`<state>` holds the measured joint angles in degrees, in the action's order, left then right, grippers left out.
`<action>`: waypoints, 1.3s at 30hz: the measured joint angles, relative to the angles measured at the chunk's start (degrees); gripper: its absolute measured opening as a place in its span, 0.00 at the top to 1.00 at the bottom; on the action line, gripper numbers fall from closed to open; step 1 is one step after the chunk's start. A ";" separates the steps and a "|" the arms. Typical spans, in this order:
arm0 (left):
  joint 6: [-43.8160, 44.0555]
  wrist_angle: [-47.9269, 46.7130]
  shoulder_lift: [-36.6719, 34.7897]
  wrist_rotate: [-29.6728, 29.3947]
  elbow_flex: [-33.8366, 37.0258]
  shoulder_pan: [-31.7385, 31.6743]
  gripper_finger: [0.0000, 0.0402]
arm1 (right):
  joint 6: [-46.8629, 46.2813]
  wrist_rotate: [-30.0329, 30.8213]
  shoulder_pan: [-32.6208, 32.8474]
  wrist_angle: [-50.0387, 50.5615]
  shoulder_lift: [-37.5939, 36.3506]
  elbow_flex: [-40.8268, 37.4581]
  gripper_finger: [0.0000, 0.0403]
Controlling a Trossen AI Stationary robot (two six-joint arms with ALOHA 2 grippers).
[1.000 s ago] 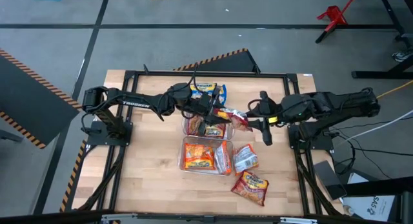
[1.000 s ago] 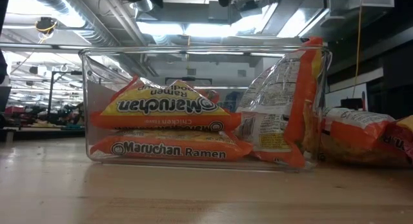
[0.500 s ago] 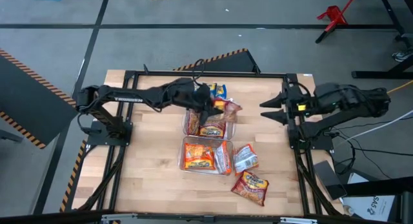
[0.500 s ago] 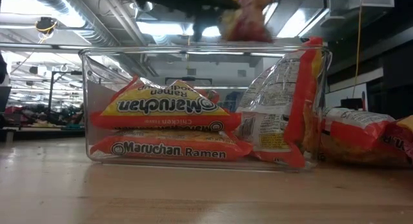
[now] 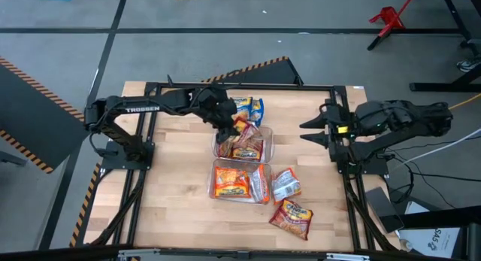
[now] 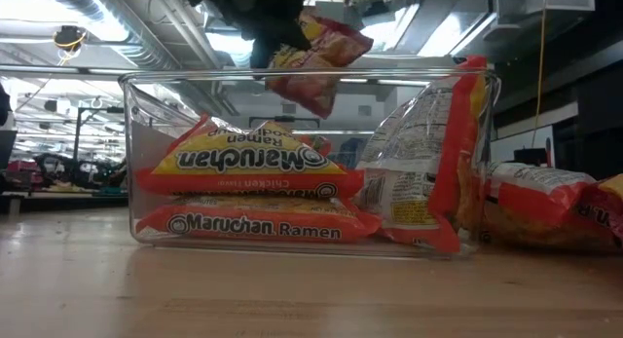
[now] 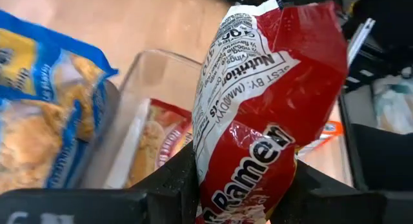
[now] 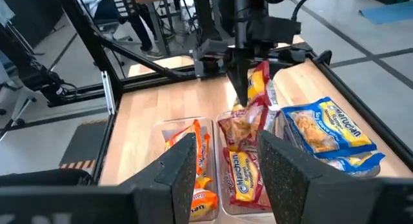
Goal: Sort Maruchan noodles
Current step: Put the top red noodle pack into the top transparent bin
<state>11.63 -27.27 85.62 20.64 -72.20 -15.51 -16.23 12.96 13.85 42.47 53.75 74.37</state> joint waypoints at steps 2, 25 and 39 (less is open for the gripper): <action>-1.49 -0.40 0.00 -1.68 -0.21 -0.14 0.68 | 0.00 0.03 0.00 -0.23 0.68 0.05 0.63; 46.14 0.37 2.43 -10.96 -0.14 5.70 0.68 | -0.42 -0.36 0.00 1.13 3.62 0.02 0.63; 63.15 2.11 2.43 -8.10 6.82 2.69 0.68 | -0.15 -2.07 0.00 3.54 3.62 0.00 0.63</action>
<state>74.78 -25.16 88.05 12.54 -65.37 -12.82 -16.37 10.90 13.85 46.01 57.36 74.37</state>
